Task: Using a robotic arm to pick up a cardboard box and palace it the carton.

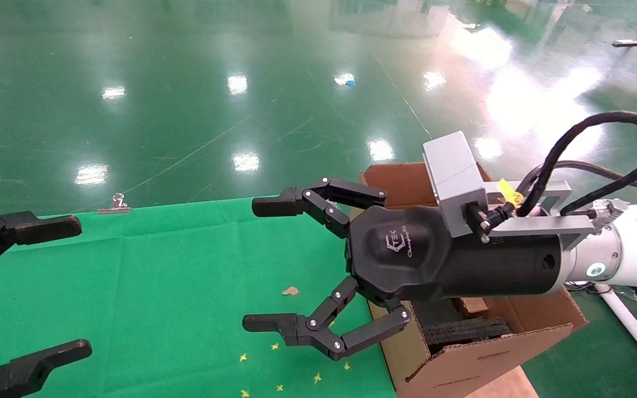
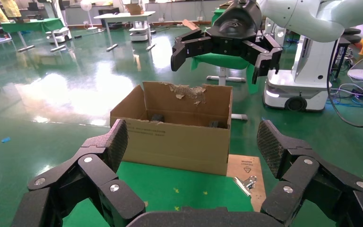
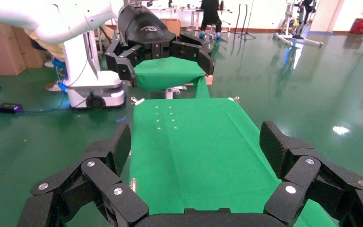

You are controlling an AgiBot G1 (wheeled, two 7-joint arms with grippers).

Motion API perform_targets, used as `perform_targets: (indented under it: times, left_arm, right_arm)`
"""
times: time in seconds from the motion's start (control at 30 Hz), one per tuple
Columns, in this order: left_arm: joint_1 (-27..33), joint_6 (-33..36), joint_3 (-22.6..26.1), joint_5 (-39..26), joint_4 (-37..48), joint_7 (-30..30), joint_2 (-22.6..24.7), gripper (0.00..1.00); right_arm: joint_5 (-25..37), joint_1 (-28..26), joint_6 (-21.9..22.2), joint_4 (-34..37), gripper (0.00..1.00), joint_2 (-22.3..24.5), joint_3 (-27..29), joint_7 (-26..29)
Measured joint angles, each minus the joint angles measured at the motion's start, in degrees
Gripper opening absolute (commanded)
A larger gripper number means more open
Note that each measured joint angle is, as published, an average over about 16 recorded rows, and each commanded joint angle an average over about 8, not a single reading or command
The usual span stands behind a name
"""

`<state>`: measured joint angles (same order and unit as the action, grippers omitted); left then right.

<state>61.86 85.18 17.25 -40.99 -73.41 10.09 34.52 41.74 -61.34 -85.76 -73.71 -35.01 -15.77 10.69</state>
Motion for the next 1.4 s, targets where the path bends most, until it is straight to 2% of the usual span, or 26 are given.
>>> perform_targets:
  times: [1.4]
  left_arm:
    - [0.00, 0.00, 0.00, -0.01, 0.00, 0.00, 0.00, 1.00]
  right_arm:
    - [0.14, -0.27, 0.10, 0.19, 1.00, 0.00, -0.32, 0.10]
